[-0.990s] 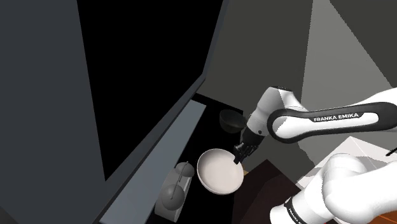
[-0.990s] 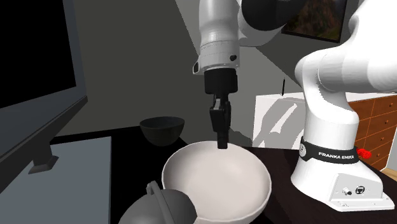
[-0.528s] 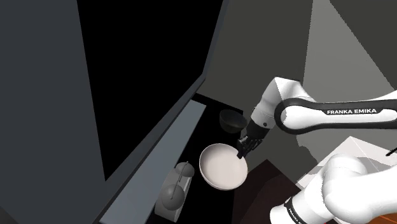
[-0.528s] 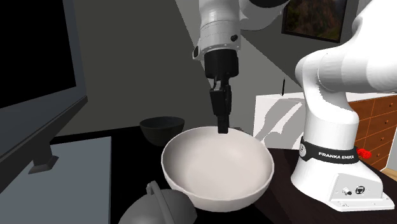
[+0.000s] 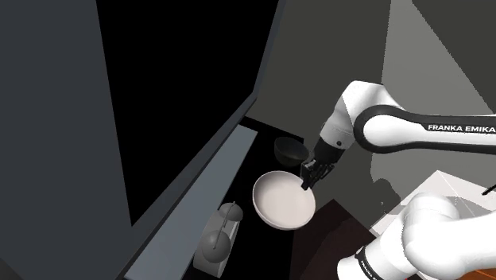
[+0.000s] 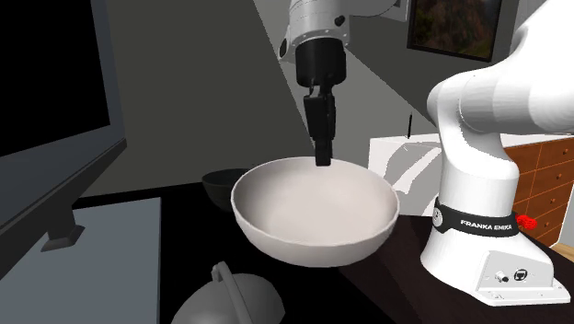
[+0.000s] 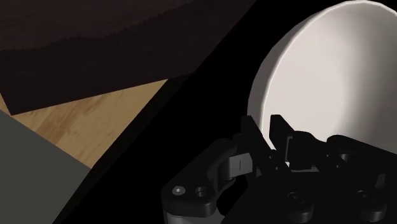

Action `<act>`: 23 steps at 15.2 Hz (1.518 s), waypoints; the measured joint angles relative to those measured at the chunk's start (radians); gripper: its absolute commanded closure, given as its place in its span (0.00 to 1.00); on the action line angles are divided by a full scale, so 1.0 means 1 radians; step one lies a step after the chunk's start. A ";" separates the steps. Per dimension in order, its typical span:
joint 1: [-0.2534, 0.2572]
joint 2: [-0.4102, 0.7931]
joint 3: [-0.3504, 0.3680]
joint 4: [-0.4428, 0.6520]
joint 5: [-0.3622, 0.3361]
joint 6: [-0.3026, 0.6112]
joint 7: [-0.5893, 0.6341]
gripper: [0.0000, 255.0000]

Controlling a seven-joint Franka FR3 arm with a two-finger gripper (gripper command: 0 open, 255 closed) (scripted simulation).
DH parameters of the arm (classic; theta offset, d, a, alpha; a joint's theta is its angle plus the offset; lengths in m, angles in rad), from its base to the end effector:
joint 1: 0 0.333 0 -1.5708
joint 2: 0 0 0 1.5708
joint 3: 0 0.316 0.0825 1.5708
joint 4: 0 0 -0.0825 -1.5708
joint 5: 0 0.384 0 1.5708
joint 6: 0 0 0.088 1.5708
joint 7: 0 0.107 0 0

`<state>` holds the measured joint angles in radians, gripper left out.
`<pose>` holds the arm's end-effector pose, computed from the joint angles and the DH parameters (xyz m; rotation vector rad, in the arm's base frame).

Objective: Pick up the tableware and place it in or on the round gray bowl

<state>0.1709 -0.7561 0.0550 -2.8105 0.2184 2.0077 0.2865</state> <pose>0.2951 0.0792 0.4035 -2.9859 0.2600 0.1245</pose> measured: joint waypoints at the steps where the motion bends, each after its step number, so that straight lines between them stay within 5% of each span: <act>1: -0.001 -0.004 -0.001 0.010 -0.002 -0.014 0.002 1.00; 8: -0.064 0.068 -0.085 0.105 -0.072 -0.052 -0.086 1.00; 23: -0.180 0.470 -0.341 0.503 -0.171 -0.085 -0.410 1.00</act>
<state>-0.0093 -0.2858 -0.2857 -2.3072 0.0474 1.9227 -0.1237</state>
